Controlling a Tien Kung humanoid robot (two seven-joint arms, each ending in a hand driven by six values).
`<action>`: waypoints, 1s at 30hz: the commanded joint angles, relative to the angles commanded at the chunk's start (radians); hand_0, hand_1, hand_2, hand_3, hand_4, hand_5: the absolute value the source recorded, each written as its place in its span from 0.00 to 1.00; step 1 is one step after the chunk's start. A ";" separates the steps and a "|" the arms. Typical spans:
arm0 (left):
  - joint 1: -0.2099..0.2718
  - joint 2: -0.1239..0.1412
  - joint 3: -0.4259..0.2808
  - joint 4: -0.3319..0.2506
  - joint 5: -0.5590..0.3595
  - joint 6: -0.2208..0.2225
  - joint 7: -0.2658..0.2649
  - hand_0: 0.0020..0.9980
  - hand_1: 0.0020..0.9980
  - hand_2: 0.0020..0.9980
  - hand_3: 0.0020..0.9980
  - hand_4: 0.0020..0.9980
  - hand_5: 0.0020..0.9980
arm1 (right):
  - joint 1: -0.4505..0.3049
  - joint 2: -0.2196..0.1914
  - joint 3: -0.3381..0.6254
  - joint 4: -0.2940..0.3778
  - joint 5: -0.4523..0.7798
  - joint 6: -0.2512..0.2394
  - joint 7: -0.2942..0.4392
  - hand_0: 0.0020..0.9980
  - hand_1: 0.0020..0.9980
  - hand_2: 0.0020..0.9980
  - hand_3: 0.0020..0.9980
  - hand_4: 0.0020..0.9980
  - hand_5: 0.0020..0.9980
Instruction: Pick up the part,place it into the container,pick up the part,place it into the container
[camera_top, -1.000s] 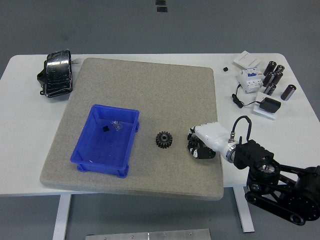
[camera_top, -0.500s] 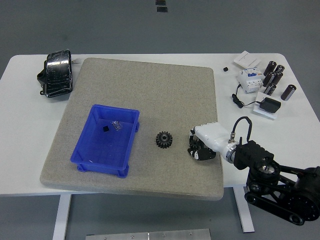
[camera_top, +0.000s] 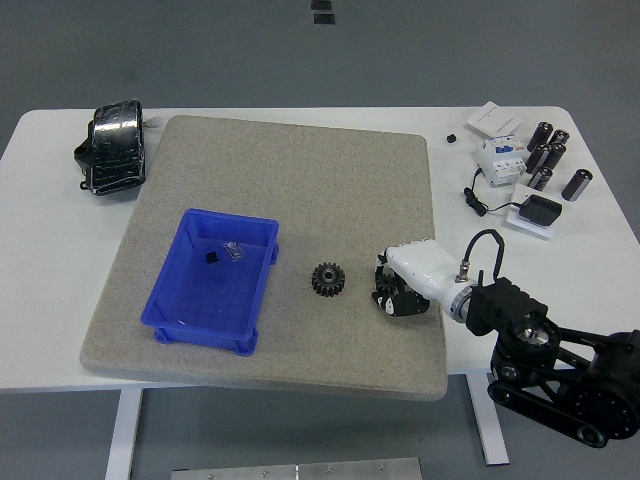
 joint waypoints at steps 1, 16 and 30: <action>0.000 0.000 0.000 0.000 0.000 0.000 0.000 0.68 0.67 0.65 0.60 0.71 0.31 | 0.003 0.002 0.001 0.002 0.000 -0.001 0.000 0.24 0.41 0.32 0.33 0.59 0.25; -0.001 0.001 -0.016 -0.003 0.027 -0.002 0.011 0.68 0.67 0.65 0.60 0.72 0.32 | 0.223 0.240 -0.053 0.004 -0.002 -0.020 -0.009 0.24 0.41 0.32 0.33 0.58 0.24; -0.004 0.003 -0.023 -0.004 0.040 -0.003 0.017 0.68 0.67 0.65 0.60 0.72 0.32 | 0.301 0.428 -0.221 -0.073 -0.021 -0.040 -0.029 0.28 0.49 0.48 0.54 0.57 0.25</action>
